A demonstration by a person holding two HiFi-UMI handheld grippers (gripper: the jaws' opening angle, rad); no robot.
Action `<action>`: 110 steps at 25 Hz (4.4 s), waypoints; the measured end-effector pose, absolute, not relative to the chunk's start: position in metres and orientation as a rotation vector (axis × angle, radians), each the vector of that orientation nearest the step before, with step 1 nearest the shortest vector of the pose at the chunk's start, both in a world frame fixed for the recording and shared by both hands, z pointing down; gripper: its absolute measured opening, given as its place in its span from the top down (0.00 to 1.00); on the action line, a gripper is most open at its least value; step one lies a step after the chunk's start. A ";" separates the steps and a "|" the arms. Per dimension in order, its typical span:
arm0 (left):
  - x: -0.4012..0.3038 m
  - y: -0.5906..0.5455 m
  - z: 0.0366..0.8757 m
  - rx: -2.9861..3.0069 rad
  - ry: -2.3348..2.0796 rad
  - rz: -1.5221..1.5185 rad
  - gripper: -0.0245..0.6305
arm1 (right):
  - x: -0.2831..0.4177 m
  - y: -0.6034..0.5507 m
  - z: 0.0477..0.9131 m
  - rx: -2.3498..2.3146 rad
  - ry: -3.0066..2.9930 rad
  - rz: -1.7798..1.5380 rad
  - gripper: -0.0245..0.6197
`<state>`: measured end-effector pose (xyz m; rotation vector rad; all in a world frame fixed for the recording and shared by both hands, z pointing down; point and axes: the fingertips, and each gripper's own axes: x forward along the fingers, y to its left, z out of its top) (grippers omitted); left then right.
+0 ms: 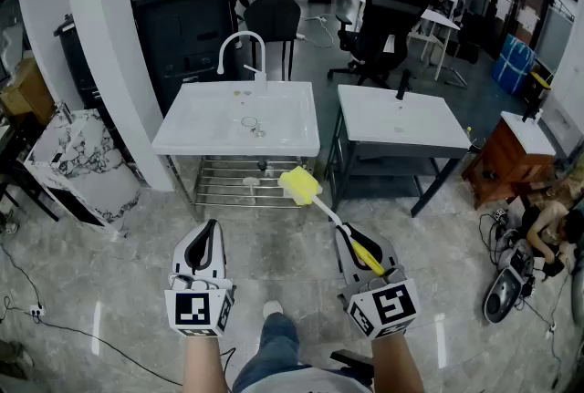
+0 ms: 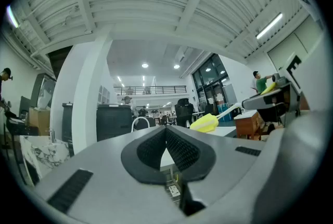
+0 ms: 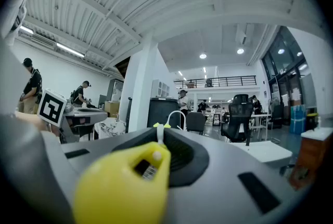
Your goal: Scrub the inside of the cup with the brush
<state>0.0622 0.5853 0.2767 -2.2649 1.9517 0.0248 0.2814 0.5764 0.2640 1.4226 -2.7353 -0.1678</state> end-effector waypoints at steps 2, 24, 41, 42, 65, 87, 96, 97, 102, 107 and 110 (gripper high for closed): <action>0.052 0.558 0.279 -2.257 1.969 0.036 0.94 | 0.273 0.547 0.269 1.408 -2.726 -0.164 0.89; -0.046 0.354 0.284 -2.259 2.005 0.049 0.94 | 0.170 0.336 0.273 1.331 -2.700 -0.159 0.89; -0.082 0.221 0.305 -2.244 2.065 -0.025 0.94 | 0.141 0.185 0.299 1.268 -2.713 -0.099 0.89; -0.082 0.206 0.307 -2.250 2.064 -0.030 0.94 | 0.140 0.170 0.300 1.266 -2.713 -0.092 0.89; -0.093 -0.052 0.394 -2.606 2.016 -0.363 0.64 | 0.109 -0.085 0.331 1.223 -2.707 0.116 0.89; -0.073 -0.064 0.639 -2.953 1.290 -1.681 0.76 | 0.070 -0.092 0.420 1.160 -2.488 0.344 0.89; -0.072 -0.081 0.670 -2.900 1.240 -1.795 0.77 | 0.077 -0.095 0.442 1.130 -2.423 0.370 0.89; -0.072 -0.082 0.671 -2.900 1.245 -1.797 0.81 | 0.077 -0.095 0.443 1.127 -2.421 0.370 0.89; -0.070 -0.082 0.672 -2.911 1.196 -1.781 0.86 | 0.077 -0.094 0.445 1.085 -2.414 0.370 0.89; -0.069 -0.082 0.671 -2.910 1.209 -1.745 0.86 | 0.073 -0.094 0.453 1.000 -2.391 0.474 0.89; -0.067 -0.079 0.670 -2.910 1.193 -1.738 0.86 | 0.063 -0.092 0.467 0.911 -2.367 0.580 0.89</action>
